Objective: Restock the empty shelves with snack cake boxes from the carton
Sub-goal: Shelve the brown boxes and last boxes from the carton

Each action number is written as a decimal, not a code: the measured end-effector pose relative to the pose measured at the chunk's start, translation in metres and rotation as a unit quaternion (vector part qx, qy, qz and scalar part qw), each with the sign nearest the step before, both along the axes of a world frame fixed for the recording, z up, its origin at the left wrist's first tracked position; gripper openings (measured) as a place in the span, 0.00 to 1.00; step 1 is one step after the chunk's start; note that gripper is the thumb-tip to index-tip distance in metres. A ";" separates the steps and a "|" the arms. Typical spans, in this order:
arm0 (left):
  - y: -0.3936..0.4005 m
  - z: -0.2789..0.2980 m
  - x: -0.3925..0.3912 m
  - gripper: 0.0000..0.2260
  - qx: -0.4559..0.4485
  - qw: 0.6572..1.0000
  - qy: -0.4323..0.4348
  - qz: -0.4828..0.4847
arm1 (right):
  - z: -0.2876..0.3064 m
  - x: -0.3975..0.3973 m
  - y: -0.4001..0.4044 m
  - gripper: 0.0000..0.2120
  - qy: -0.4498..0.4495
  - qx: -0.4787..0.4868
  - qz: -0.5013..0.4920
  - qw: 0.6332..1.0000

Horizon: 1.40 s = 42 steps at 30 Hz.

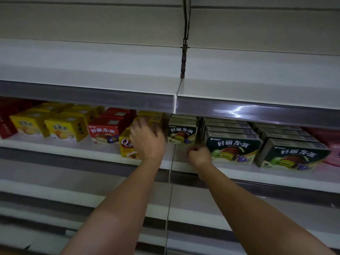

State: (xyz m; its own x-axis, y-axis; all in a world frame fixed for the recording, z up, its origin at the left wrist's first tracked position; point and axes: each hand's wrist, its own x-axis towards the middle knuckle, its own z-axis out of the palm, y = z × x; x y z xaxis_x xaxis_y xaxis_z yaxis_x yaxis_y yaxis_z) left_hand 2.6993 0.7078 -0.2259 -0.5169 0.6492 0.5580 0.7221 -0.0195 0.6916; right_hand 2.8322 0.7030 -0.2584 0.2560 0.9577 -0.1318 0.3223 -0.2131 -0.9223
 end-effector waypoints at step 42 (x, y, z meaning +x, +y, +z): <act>-0.260 -0.094 -0.097 0.17 -0.196 0.912 -0.280 0.228 | -0.026 -0.078 -0.103 0.18 -0.115 -0.017 0.357 0.927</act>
State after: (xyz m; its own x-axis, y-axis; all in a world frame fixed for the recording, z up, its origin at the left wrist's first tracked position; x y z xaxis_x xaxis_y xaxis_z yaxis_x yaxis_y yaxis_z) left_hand 2.6021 0.4479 -0.3203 -0.9153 0.3889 -0.1045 0.1257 0.5223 0.8434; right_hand 2.7538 0.6000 -0.2844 -0.4161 0.8901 -0.1857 0.5795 0.1023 -0.8085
